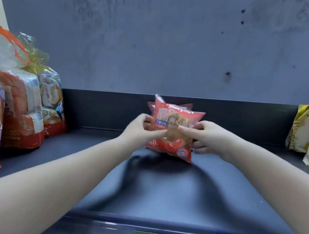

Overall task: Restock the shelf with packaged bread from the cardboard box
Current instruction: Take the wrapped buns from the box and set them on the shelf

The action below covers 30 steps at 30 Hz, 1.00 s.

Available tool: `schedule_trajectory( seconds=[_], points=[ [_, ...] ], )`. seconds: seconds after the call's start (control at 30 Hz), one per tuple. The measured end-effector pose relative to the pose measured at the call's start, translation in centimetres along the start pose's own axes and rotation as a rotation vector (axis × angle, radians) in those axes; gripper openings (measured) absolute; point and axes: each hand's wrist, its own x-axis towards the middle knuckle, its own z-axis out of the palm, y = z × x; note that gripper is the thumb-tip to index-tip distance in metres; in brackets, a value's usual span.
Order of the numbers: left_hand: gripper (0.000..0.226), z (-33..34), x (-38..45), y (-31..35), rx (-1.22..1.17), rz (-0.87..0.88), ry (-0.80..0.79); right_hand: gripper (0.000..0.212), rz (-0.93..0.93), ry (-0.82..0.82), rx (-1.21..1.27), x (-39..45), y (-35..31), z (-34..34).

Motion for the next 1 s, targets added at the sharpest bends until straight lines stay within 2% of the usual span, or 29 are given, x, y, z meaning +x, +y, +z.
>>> schedule_trajectory(
  seconds=[0.1, 0.23, 0.3, 0.37, 0.47, 0.53, 0.63, 0.73, 0.87, 1.0],
  points=[
    [0.035, -0.5, -0.4, -0.5, 0.148, -0.106, -0.113, 0.026, -0.059, 0.123, -0.178, 0.7, -0.5, 0.9],
    [0.046, -1.1, -0.5, -0.5, 0.242, -0.122, -0.145, 0.032, -0.009, 0.094, -0.268, 1.0, -0.3, 1.3],
    [0.058, -1.7, -0.9, 0.1, 0.299, -0.114, -0.084, 0.064, 0.003, 0.144, -0.238, 0.8, -0.6, 1.1],
    [0.064, -2.8, -1.5, 0.9, 0.336, -0.1, 0.016, 0.081, -0.054, 0.28, -0.215, 0.7, -0.9, 0.6],
    [0.048, -5.5, -4.1, 2.5, 0.487, 0.016, 0.152, 0.068, -0.309, 0.423, -0.267, 0.1, -2.0, 0.5],
    [0.044, -7.6, -6.9, 3.0, 0.75, 0.117, 0.23, 0.055, -0.513, 0.448, -0.349, -0.4, -3.2, 1.6],
    [0.045, -10.5, -12.6, 3.5, 1.138, 0.314, 0.379, 0.036, -0.82, 0.367, -0.542, -1.9, -5.9, 4.8],
    [0.045, -13.6, -18.9, 2.8, 1.358, 0.339, 0.388, 0.029, -1.069, 0.18, -0.764, -3.7, -8.5, 10.3],
    [0.045, -19.1, -27.4, 0.6, 1.5, 0.113, 0.409, 0.03, -1.338, -0.003, -0.886, -6.9, -11.5, 19.7],
    [0.048, -25.1, -36.0, -2.7, 1.497, -0.136, 0.545, 0.034, -1.457, -0.22, -0.843, -10.9, -13.8, 29.9]
  ],
)
